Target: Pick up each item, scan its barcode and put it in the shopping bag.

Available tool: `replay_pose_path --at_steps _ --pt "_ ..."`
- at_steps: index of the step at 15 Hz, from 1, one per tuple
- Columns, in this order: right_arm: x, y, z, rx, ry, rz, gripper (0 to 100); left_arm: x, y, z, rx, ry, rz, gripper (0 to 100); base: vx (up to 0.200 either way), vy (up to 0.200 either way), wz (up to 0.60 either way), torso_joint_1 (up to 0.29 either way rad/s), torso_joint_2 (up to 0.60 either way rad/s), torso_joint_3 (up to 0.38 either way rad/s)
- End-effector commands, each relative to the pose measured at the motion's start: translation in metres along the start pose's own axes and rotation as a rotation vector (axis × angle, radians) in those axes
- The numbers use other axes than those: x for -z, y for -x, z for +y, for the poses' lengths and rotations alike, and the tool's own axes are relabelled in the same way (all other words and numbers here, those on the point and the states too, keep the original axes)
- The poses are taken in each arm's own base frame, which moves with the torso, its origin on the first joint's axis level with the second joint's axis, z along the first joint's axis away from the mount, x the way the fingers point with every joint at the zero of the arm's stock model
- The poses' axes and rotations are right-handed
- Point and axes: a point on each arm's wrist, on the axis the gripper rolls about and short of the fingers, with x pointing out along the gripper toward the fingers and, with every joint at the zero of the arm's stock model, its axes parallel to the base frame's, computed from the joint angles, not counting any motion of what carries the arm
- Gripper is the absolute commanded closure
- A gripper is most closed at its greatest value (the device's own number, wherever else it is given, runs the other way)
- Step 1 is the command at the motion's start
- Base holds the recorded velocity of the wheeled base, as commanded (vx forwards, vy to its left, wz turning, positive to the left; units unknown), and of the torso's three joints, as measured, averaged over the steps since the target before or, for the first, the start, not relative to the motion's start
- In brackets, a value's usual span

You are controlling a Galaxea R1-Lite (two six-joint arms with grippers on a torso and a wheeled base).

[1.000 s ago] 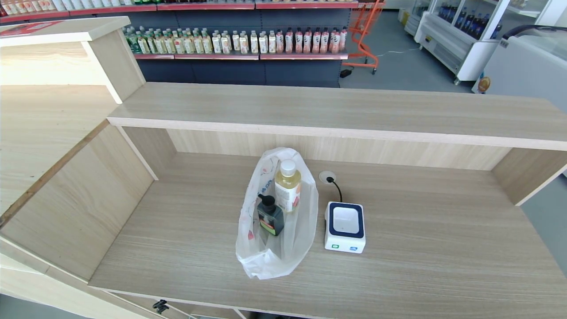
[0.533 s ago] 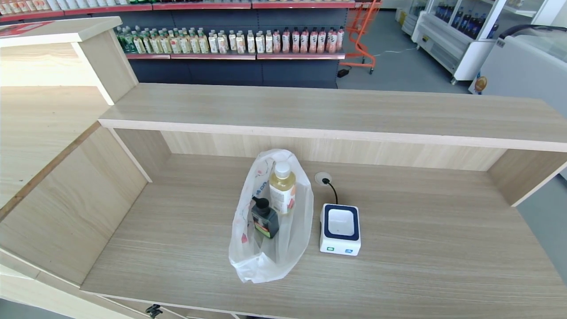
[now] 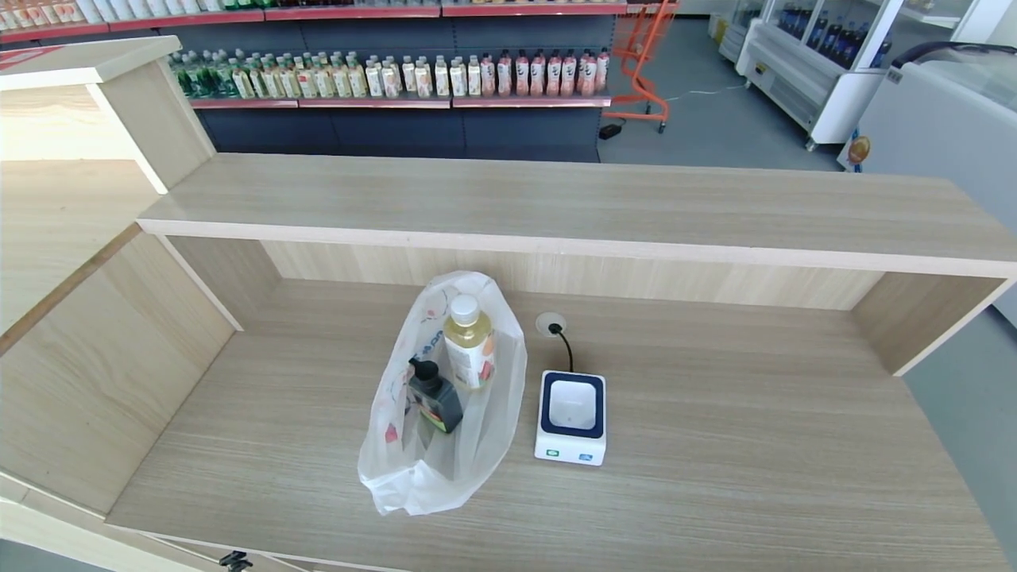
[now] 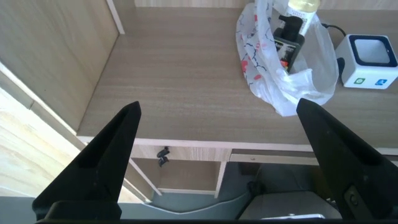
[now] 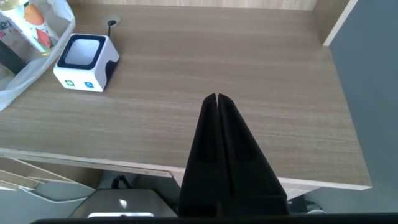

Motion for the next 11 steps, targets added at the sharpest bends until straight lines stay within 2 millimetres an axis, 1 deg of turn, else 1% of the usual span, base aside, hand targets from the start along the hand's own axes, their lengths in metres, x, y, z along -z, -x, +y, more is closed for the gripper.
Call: replay_pose_path --at_steps 1,11 --pt "-0.0002 -0.0004 0.0000 0.000 0.001 0.004 100 0.0001 0.0000 0.0000 0.001 0.000 0.000 0 0.000 0.000 0.00 0.000 0.00 0.000" --pt "-0.0002 -0.0004 0.0000 0.000 -0.001 0.004 100 0.0001 0.0000 0.0000 0.001 0.000 0.000 0 0.000 0.000 0.00 0.000 0.00 0.000"
